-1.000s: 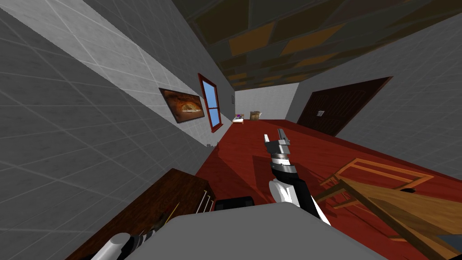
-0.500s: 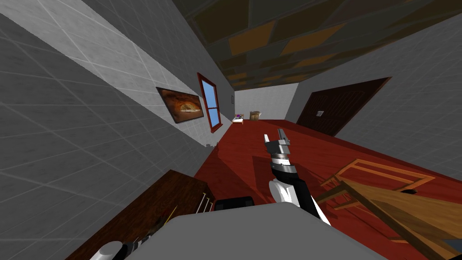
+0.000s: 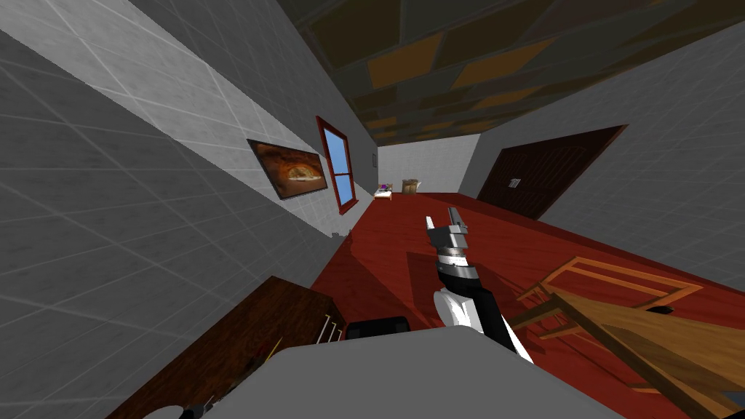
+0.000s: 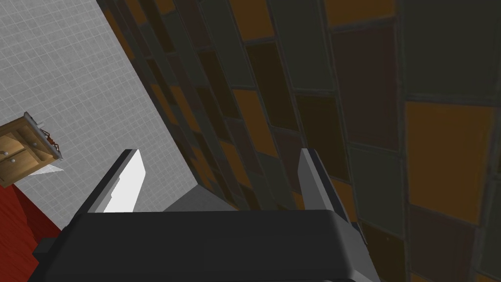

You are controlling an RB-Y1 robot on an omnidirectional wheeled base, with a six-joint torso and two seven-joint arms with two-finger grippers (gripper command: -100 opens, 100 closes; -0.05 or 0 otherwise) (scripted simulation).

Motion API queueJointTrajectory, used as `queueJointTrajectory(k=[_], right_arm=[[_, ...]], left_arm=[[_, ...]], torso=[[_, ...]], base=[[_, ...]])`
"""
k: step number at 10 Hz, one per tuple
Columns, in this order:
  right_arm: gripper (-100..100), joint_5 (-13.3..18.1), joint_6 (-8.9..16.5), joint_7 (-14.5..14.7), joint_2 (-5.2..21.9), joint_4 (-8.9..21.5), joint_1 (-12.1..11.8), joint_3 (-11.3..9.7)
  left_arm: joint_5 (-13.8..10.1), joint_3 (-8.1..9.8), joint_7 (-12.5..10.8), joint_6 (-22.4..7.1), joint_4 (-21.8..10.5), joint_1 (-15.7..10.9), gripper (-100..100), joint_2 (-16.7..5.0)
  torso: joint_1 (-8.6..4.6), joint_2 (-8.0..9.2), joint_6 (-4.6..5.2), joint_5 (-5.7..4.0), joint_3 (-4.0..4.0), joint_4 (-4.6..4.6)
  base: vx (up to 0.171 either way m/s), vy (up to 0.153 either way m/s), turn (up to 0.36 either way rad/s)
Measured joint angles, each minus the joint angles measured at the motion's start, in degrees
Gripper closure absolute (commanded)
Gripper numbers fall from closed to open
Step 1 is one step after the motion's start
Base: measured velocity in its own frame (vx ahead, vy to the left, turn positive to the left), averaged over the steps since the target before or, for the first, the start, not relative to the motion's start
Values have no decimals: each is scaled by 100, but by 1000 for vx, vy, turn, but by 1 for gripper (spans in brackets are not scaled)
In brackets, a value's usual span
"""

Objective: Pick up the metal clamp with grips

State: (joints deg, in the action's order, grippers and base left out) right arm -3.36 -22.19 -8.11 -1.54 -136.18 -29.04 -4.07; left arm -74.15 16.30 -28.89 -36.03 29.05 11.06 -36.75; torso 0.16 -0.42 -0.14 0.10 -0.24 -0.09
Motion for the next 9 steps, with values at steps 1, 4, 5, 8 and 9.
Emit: queueJointTrajectory(k=[1,4,5,8,9], right_arm=[[0,0,0,0,0,0,0,0],[0,0,0,0,0,0,0,0],[0,0,0,0,0,0,0,0],[0,0,0,0,0,0,0,0],[0,0,0,0,0,0,0,0]], left_arm=[[-172,-146,105,29,5,101,100,-53],[-664,-228,198,30,-64,104,100,-86],[-829,-380,277,60,129,380,100,-155],[-1319,-648,422,118,30,407,100,-226],[-1408,-670,374,127,94,437,100,-226]], torso=[[1,-5,-1,0,-4,-2],[5,9,4,0,5,4],[-1,2,-7,-5,0,-3],[0,5,6,-5,4,4],[0,11,4,-6,7,5]], base=[[36,-2,25],[24,-5,-22],[69,-13,21],[13,-1,-2],[47,-6,-52]])
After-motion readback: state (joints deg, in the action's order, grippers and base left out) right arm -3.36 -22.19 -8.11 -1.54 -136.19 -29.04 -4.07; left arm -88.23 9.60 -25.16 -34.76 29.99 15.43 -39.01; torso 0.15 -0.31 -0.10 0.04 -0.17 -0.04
